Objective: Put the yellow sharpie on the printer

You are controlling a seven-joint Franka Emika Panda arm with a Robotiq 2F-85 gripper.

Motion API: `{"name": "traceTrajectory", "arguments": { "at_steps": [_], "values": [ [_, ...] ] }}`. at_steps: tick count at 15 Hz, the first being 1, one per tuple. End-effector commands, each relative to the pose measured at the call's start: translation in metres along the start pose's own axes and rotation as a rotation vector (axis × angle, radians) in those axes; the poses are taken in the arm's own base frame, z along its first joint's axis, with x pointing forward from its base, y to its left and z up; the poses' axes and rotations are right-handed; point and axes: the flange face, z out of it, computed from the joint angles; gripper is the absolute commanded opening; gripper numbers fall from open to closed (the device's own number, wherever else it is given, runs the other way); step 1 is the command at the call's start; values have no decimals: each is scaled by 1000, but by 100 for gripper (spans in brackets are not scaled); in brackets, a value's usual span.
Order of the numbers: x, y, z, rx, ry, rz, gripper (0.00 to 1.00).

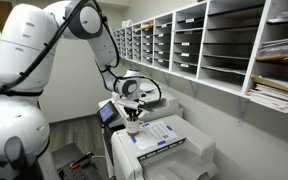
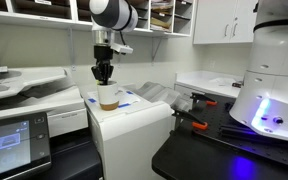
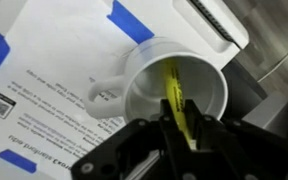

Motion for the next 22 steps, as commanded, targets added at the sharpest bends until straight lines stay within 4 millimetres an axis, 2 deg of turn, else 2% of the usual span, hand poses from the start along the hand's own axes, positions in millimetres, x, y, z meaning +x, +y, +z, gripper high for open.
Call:
{"name": "traceTrajectory", "arguments": {
  "at_steps": [1,5,10,12,14,17,20,22],
  "values": [
    [-7,-5,-19,-11,26,-42,5],
    [-15,-5,-50,-17,28,-31,5],
    [-22,-2,-105,-40,103,-14,5],
    [-24,8,-126,-44,139,29,5],
    [-26,27,-139,-13,138,87,5],
    [-37,71,-133,19,-18,238,5],
    [-50,120,-106,78,-139,342,5],
    [-58,144,-79,139,-225,389,5]
  ]
}}
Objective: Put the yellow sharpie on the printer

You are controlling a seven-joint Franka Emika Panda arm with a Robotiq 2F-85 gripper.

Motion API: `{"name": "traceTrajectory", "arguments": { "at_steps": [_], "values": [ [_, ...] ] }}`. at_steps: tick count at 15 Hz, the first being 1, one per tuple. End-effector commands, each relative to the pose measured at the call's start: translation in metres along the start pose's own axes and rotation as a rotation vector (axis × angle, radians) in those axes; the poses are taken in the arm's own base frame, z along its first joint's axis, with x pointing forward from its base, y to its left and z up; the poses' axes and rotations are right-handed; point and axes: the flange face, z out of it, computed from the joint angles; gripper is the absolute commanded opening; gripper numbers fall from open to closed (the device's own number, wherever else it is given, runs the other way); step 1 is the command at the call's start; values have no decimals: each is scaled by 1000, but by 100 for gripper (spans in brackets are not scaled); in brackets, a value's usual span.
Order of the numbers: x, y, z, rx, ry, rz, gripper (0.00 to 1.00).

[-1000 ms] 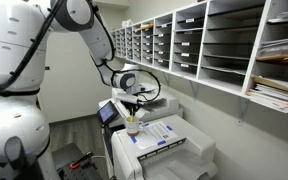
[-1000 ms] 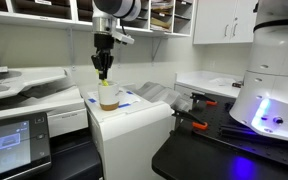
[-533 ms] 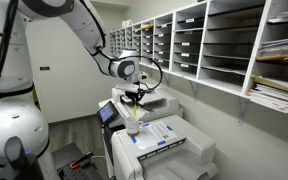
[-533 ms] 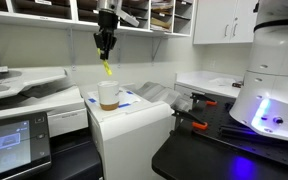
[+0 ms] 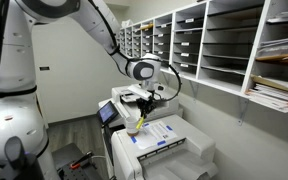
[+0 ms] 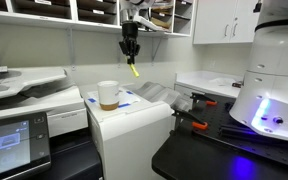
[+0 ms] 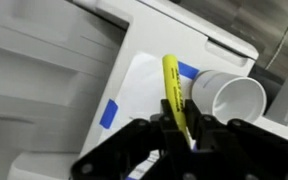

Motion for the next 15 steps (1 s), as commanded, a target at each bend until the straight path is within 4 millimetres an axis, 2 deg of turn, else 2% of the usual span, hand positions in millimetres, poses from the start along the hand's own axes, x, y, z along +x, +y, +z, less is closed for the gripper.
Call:
{"name": "traceTrajectory", "arguments": {
  "at_steps": [1,5,7,10,11,12,15],
  "values": [
    [17,26,38,100,-155,84,5],
    [27,45,96,226,-330,180,5],
    [34,54,112,256,-374,231,5],
    [50,64,124,260,-357,274,5],
    [54,65,126,265,-355,289,44],
    [57,65,127,265,-348,287,45],
    [65,58,122,206,-274,238,68]
  ]
}}
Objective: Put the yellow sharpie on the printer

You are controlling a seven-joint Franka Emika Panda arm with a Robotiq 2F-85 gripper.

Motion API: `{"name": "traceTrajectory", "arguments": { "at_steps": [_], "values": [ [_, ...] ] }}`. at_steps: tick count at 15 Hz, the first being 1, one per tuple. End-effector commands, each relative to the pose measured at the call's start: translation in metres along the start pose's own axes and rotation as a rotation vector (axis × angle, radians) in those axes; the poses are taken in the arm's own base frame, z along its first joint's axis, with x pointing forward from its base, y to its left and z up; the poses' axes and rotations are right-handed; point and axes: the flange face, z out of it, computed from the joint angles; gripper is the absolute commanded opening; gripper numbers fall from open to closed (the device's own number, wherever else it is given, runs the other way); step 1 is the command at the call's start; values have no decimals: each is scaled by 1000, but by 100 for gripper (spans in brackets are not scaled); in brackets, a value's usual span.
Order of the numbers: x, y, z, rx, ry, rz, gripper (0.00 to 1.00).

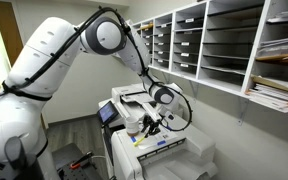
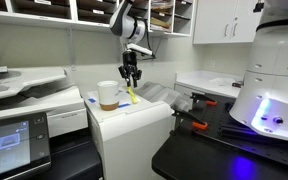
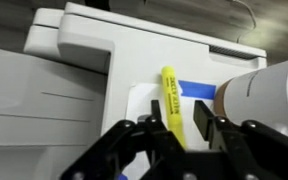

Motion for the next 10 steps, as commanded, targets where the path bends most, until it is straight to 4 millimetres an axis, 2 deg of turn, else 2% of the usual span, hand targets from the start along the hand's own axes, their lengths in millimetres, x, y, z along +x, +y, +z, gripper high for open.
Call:
{"name": "traceTrajectory", "arguments": {
  "at_steps": [1,4,5,10],
  "values": [
    [3,-15,-13,-60,90,-31,74],
    [-5,-39,-34,-159,240,-90,96],
    [-9,-50,-41,-191,278,-122,100],
    [-56,-92,-64,-286,335,-195,100]
  ]
}}
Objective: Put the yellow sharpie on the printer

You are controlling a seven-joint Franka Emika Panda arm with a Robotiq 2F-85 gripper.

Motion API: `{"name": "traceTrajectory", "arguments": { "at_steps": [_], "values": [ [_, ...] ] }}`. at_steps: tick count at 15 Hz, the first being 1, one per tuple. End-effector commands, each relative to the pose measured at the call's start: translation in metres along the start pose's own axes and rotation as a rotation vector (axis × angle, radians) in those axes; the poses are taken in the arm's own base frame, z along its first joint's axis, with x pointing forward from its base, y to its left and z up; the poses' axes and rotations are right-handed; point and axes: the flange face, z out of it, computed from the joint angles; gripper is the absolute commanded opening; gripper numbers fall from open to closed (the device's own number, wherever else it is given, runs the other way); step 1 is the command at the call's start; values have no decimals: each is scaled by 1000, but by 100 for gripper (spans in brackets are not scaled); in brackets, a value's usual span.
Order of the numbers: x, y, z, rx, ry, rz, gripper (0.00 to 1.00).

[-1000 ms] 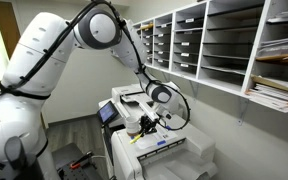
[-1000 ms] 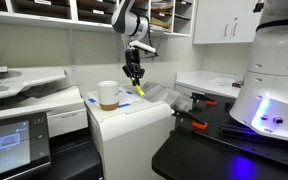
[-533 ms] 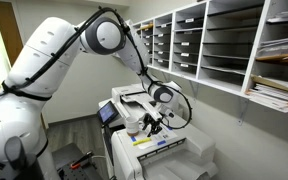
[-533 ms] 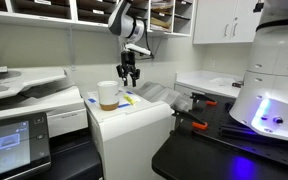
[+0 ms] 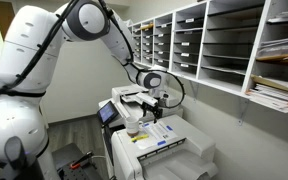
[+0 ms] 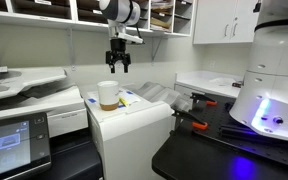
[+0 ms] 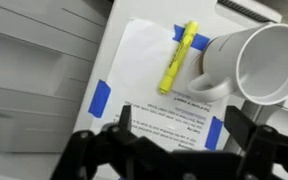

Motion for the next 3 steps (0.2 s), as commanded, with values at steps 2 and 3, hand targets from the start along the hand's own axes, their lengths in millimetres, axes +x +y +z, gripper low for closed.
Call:
{"name": "traceTrajectory", "arguments": {
  "at_steps": [2,3],
  "values": [
    [-41,-19,-31,-69,36,-2,100],
    [-48,-22,-37,-91,53,15,100]
  ]
}}
